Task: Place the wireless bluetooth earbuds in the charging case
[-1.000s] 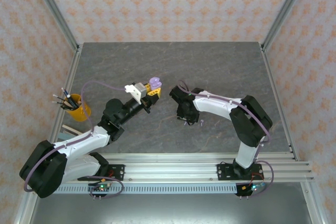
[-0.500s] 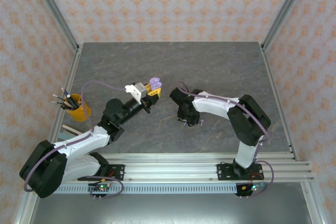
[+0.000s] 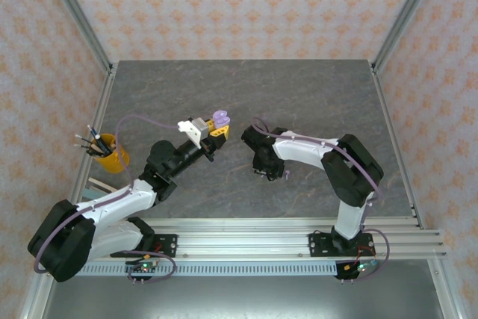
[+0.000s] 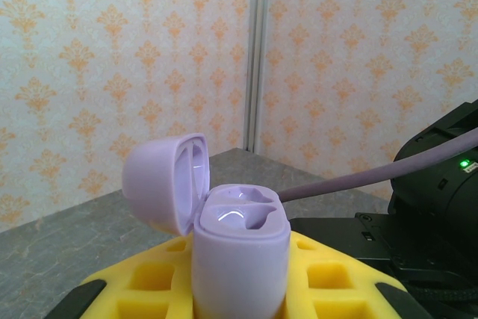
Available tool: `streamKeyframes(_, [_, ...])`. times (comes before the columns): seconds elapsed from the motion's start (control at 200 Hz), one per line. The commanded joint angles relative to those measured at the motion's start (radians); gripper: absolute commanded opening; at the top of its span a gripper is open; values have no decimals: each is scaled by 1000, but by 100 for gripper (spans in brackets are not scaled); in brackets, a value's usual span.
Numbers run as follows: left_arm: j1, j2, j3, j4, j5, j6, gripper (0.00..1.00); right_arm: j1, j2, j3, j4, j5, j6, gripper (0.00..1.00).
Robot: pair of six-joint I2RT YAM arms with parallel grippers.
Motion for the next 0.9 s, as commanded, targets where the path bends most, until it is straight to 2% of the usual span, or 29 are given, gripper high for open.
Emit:
streamKeyframes(0.0, [-7,-24,38,-2,13,-3,0,0,24,-12,13,23,16,29])
streamKeyframes(0.42, [-7,-24,40,-2,16,-10,0,-3,21,14,15,-4,-51,23])
streamKeyframes(0.535, [-7,-23,40,-2,18,-11,0,-3,16,29,9,-7,-105,19])
streamKeyframes(0.896, [-7,-21,45,-5,22,-16,0,-3,-40,24,1,-3,-337,18])
